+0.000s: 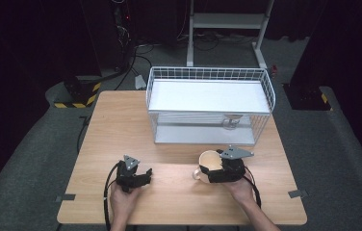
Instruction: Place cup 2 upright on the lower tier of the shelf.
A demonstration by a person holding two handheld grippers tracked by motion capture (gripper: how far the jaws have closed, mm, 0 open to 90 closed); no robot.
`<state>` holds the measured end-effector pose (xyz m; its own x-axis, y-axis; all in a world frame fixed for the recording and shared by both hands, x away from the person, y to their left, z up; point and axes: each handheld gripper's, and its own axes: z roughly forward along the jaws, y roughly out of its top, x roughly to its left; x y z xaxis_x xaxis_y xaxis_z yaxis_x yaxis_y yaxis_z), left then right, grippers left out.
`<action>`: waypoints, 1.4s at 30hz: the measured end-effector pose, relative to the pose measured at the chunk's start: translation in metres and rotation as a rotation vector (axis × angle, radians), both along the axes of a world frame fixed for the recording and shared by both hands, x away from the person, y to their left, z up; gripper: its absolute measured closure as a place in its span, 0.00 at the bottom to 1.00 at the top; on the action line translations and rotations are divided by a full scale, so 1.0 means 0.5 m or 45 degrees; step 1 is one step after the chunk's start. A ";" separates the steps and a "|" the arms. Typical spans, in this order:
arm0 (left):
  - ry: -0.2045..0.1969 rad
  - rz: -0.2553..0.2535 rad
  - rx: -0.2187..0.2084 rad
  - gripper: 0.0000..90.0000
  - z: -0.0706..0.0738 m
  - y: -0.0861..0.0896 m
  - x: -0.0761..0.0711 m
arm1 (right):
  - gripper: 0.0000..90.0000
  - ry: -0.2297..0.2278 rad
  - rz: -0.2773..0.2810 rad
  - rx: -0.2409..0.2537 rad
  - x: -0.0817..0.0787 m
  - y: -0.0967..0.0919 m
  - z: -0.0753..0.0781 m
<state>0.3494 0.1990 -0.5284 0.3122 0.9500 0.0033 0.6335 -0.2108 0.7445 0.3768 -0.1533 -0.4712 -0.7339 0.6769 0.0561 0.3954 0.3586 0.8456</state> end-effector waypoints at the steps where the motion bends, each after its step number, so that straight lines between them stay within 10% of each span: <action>1: 0.000 -0.001 0.002 0.25 0.000 0.000 0.000 | 0.11 0.001 0.000 0.000 0.000 0.000 0.000; 42: 0.000 -0.002 0.002 0.25 0.000 0.000 0.000 | 0.11 0.035 -0.009 -0.009 0.023 0.000 0.019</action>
<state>0.3495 0.1992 -0.5283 0.3133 0.9496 0.0046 0.6332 -0.2125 0.7443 0.3884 -0.1534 -0.4616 -0.7274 0.6824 0.0715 0.4211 0.3616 0.8318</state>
